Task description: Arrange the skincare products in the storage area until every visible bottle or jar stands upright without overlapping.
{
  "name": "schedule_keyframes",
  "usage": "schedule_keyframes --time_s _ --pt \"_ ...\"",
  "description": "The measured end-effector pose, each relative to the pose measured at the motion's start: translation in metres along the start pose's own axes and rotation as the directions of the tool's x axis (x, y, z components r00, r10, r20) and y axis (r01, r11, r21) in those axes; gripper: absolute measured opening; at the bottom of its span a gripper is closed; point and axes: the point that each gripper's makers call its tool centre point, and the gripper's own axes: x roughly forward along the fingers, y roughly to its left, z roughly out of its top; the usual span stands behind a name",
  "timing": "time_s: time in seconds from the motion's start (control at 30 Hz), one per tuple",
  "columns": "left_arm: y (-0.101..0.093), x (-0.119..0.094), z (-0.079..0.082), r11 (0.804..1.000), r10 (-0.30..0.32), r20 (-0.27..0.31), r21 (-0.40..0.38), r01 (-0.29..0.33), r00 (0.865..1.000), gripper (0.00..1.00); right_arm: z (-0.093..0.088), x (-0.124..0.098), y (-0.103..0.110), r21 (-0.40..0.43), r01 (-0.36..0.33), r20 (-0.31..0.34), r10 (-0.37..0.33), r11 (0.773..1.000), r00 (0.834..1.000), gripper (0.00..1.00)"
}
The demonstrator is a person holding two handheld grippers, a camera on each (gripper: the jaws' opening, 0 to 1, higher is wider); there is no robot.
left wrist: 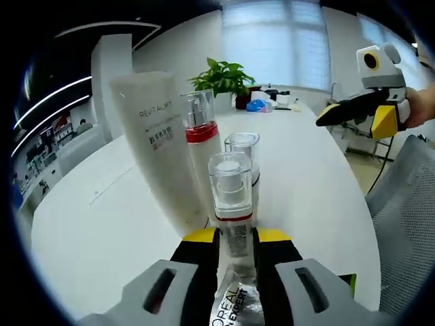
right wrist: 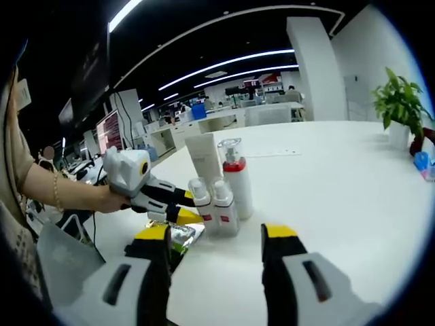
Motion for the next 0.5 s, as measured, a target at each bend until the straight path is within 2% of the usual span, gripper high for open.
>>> schedule_keyframes --time_s 0.23,0.5 --pt "-0.0002 0.0025 -0.0047 0.996 -0.082 -0.011 0.031 0.082 0.997 0.15 -0.0044 -0.0013 -0.0021 0.009 0.008 -0.006 -0.008 1.000 1.000 0.53" --pt "-0.0014 0.0092 -0.0010 0.983 -0.175 -0.001 0.060 0.175 0.985 0.15 -0.0054 -0.0029 -0.0063 0.012 0.024 -0.010 -0.024 1.000 1.000 0.53"
